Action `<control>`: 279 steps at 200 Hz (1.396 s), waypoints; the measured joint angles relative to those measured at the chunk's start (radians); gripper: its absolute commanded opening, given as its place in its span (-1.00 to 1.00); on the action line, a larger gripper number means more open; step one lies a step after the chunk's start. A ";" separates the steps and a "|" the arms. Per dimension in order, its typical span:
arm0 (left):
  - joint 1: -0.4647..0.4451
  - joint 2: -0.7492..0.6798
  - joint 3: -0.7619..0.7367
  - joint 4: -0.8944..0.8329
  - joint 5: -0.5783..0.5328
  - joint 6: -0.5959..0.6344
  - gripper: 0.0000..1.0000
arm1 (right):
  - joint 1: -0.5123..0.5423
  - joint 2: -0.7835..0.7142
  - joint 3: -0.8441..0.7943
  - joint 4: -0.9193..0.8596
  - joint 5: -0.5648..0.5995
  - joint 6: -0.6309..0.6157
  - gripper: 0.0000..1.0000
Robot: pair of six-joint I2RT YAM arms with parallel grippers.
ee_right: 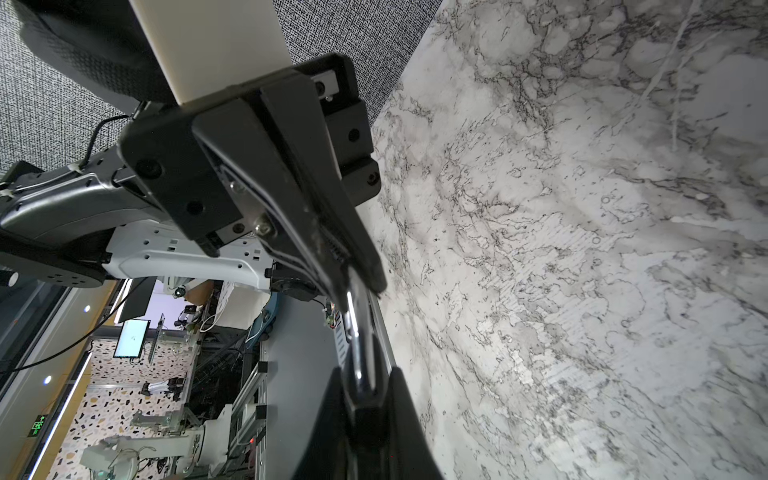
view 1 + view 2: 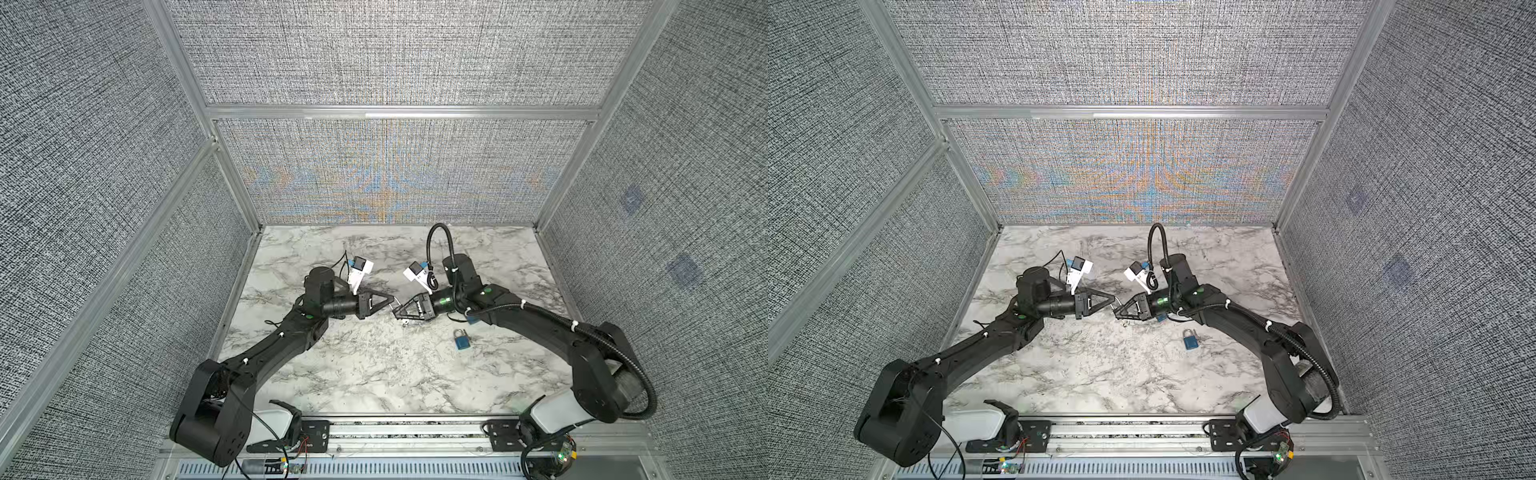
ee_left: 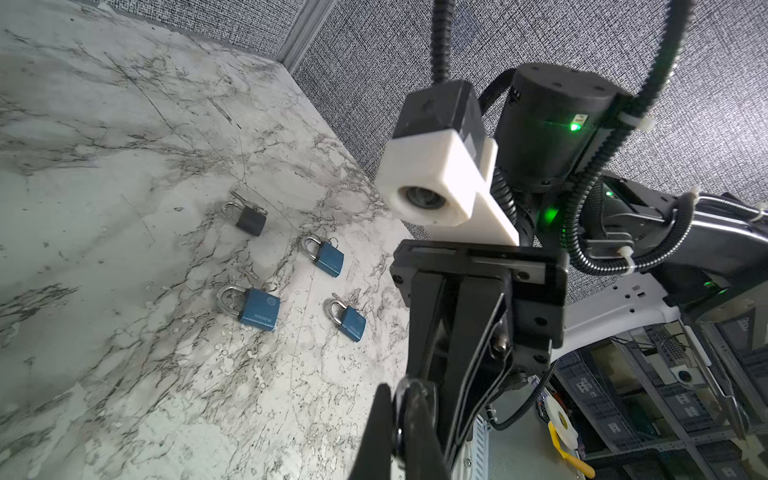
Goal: Lock with the key
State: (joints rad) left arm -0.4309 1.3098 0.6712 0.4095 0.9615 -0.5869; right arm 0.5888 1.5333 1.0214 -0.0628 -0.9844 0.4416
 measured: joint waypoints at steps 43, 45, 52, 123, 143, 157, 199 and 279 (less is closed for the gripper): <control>0.000 0.010 0.000 0.011 0.006 0.000 -1.00 | -0.002 0.000 -0.007 0.014 -0.018 0.037 -1.00; 0.000 0.010 0.000 0.011 0.006 0.000 -1.00 | -0.002 0.000 -0.008 0.016 -0.019 0.039 -1.00; 0.000 0.011 0.000 0.011 0.006 0.000 -1.00 | -0.002 0.000 -0.013 0.023 -0.022 0.050 -1.00; -0.001 0.012 -0.004 0.038 0.007 0.000 -1.00 | -0.003 -0.008 -0.028 0.080 -0.048 0.126 -1.00; -0.004 0.012 -0.011 0.058 0.006 -0.003 -1.00 | -0.003 -0.008 -0.028 0.094 -0.052 0.143 -1.00; -0.006 0.012 -0.016 0.066 0.005 -0.008 -1.00 | -0.003 -0.008 -0.028 0.096 -0.055 0.157 -1.00; -0.014 0.008 -0.036 0.098 -0.008 -0.019 -1.00 | -0.003 -0.006 -0.028 0.097 -0.060 0.181 -1.00; -0.035 -0.015 -0.060 0.105 -0.062 -0.023 -1.00 | -0.007 0.002 -0.028 0.096 -0.067 0.183 -1.00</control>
State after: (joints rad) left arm -0.4664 1.2945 0.6117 0.5140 0.8997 -0.6102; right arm 0.5816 1.5352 0.9936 0.0334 -1.0512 0.6247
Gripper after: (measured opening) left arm 0.086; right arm 0.105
